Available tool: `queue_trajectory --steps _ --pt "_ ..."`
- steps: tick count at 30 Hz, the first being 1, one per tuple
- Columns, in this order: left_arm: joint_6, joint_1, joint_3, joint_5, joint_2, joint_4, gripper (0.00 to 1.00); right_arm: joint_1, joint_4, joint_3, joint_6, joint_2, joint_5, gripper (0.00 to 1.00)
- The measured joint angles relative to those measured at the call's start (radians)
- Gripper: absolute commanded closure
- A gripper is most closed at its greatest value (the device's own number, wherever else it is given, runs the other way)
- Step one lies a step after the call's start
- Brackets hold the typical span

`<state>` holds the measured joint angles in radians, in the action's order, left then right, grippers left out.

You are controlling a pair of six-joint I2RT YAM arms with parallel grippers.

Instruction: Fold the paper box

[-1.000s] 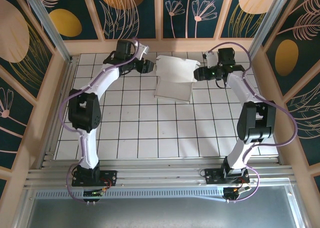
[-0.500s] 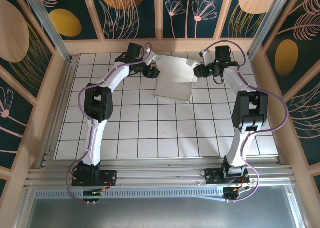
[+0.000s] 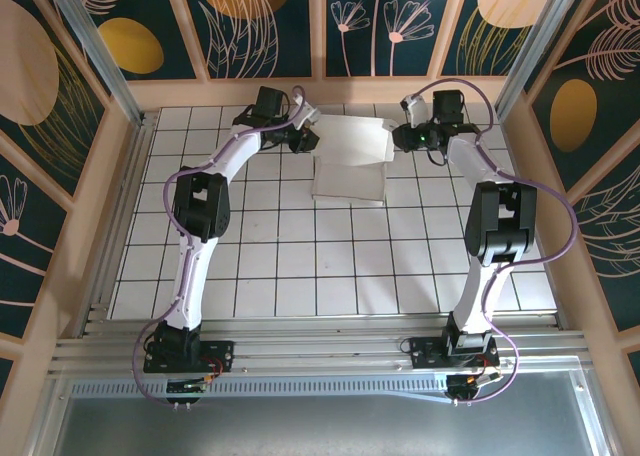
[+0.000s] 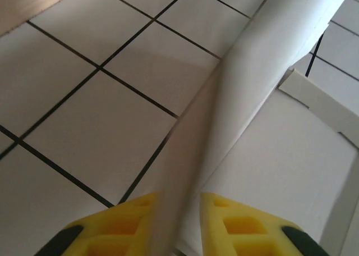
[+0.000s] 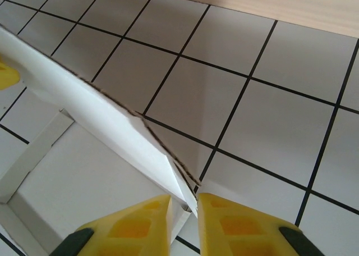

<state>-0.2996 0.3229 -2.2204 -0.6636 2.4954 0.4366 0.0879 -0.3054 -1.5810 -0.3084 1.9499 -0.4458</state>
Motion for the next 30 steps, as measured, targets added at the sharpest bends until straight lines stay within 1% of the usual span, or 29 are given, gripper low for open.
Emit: queue_trajectory --steps 2,5,8,16,21,25,30 --pt "0.019 0.000 0.000 -0.006 0.006 -0.010 0.85 0.006 0.024 0.013 0.008 0.000 0.012 0.84" --pt "0.079 0.000 0.007 0.000 0.007 -0.044 0.93 0.020 0.068 0.048 0.034 0.000 0.035 0.86" --pt "0.135 0.002 0.032 0.035 0.007 -0.098 1.00 0.037 0.117 0.096 0.068 -0.005 0.061 0.86" --pt "0.223 0.043 0.143 0.170 -0.042 -0.216 1.00 0.089 0.258 0.298 0.172 -0.116 0.139 0.86" --pt "0.253 0.067 0.220 0.221 -0.086 -0.275 1.00 0.101 0.308 0.340 0.214 -0.152 0.187 0.89" --pt "0.264 0.072 0.281 0.232 -0.122 -0.315 1.00 0.106 0.328 0.355 0.226 -0.158 0.219 0.94" --pt "0.285 0.077 0.352 0.258 -0.160 -0.373 1.00 0.140 0.373 0.374 0.241 -0.162 0.303 0.94"
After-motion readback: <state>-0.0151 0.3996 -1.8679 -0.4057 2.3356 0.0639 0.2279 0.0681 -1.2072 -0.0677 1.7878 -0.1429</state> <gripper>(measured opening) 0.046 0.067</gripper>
